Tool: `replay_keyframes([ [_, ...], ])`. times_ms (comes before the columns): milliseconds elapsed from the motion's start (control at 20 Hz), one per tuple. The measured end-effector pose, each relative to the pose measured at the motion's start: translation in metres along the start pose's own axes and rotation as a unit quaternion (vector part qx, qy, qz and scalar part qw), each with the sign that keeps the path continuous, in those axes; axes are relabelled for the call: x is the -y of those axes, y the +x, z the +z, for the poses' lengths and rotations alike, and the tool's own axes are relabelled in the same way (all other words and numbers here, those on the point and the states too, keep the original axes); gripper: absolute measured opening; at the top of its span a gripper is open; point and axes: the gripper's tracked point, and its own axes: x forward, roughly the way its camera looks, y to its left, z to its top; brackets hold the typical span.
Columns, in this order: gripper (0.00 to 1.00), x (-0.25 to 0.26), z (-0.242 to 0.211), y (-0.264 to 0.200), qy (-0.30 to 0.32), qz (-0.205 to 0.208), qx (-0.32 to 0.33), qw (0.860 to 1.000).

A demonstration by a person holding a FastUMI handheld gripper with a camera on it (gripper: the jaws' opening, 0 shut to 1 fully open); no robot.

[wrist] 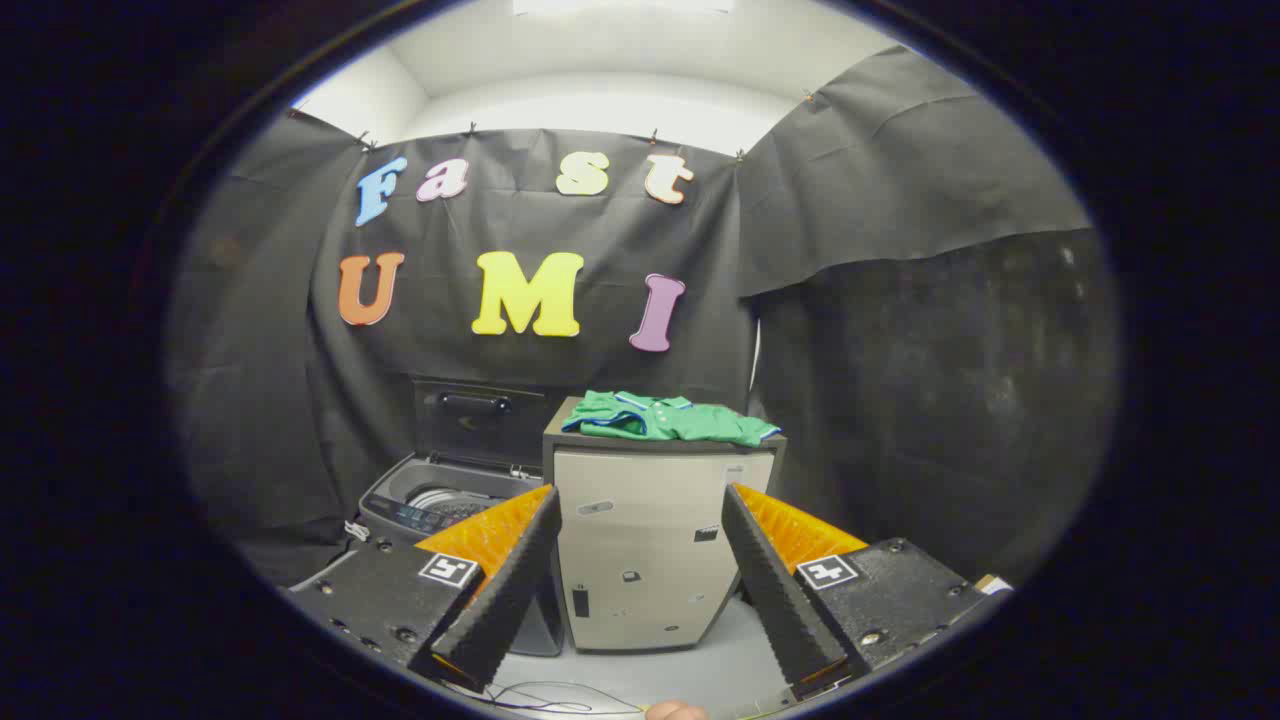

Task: Put the clothes into the washing machine and then close the washing machine lid.

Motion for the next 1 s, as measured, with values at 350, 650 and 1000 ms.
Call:
replay_keyframes([
  [350,1.00,-0.0039,0.0037,0.0017,-0.007,0.001,0.004,1.000],
  [650,1.00,-0.0012,0.0022,0.0056,-0.004,0.000,0.002,1.000],
  [1000,1.00,0.0021,-0.0005,0.0057,-0.007,-0.004,-0.003,1.000],
])
